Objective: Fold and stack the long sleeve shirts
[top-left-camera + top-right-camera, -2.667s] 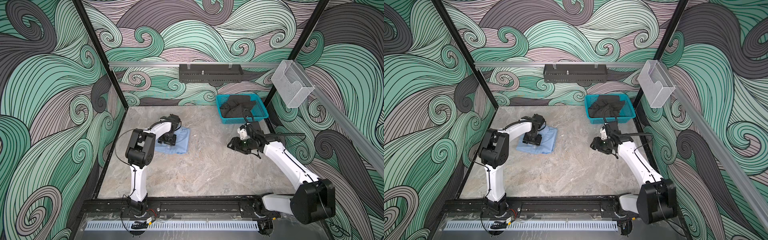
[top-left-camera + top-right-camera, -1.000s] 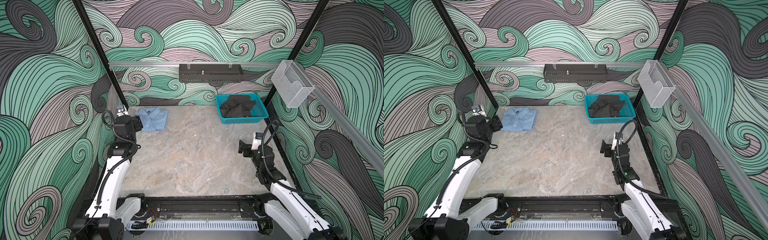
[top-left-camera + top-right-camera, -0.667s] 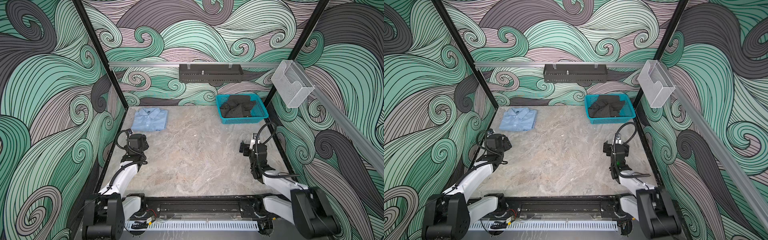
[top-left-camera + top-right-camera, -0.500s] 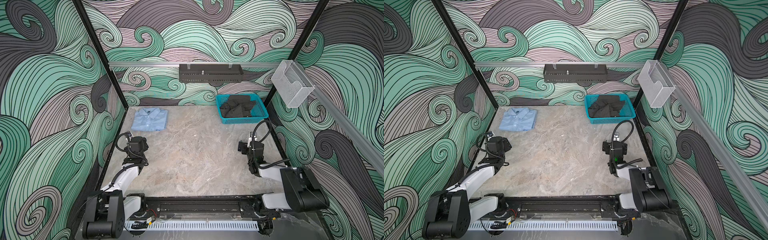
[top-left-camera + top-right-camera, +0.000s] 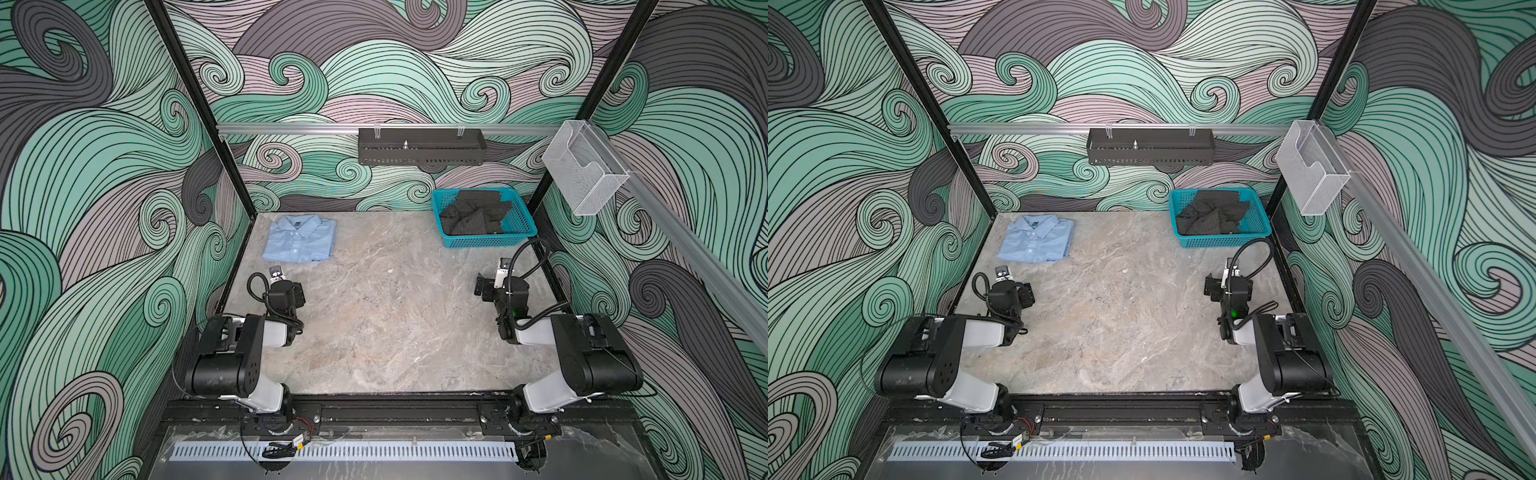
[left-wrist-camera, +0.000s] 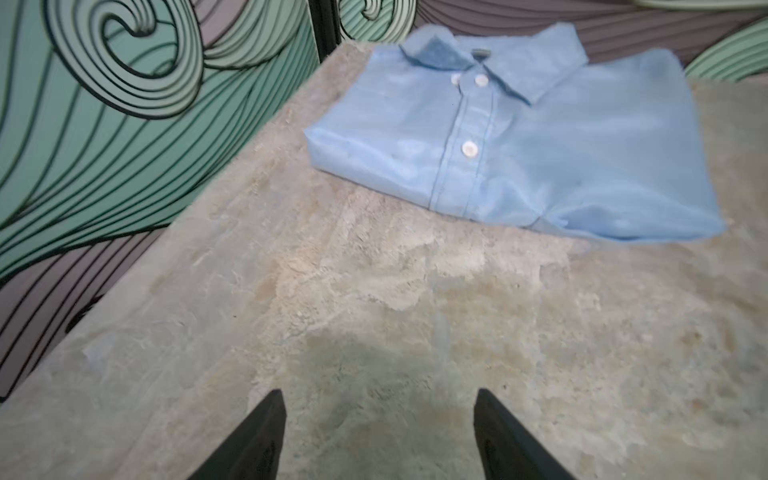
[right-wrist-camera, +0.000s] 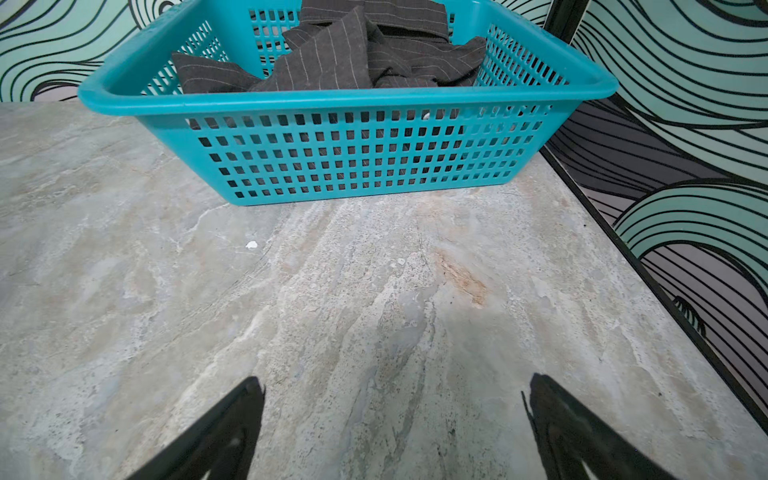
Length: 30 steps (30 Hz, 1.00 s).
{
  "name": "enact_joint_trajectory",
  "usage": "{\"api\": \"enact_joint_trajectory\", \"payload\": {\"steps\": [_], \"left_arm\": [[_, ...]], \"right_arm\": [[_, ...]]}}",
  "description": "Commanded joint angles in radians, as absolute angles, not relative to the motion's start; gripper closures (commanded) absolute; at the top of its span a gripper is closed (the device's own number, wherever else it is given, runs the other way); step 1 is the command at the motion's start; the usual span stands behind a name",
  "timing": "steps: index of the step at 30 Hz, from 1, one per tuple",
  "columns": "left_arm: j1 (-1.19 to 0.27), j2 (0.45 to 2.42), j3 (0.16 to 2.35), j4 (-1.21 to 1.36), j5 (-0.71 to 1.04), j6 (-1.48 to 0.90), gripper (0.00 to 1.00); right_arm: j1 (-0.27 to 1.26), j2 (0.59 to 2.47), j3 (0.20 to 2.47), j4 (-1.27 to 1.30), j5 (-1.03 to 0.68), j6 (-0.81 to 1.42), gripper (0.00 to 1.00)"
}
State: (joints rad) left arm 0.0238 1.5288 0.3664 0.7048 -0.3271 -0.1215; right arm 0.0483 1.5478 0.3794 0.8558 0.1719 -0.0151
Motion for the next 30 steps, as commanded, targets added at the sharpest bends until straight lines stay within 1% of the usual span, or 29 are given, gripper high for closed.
{"api": "enact_joint_trajectory", "payload": {"steps": [1,2,3,4,5,30], "left_arm": [[0.026,1.530,0.452,0.704,-0.295,-0.091,0.26],[0.026,1.536,0.442,0.733,-0.286,-0.079,0.24],[0.026,1.533,0.449,0.710,-0.290,-0.090,0.21],[0.027,1.519,0.461,0.663,-0.288,-0.102,0.13],[0.026,1.528,0.455,0.692,-0.291,-0.095,0.01],[0.026,1.520,0.453,0.683,-0.290,-0.097,0.01]], "right_arm": [[0.044,1.537,0.393,0.867,0.153,-0.009,0.01],[0.045,1.538,0.390,0.874,0.154,-0.009,0.01],[0.044,1.537,0.393,0.867,0.152,-0.009,0.01],[0.044,1.537,0.393,0.865,0.153,-0.010,0.01],[0.045,1.539,0.393,0.869,0.153,-0.009,0.01],[0.048,1.540,0.396,0.861,0.152,-0.011,0.01]]}}
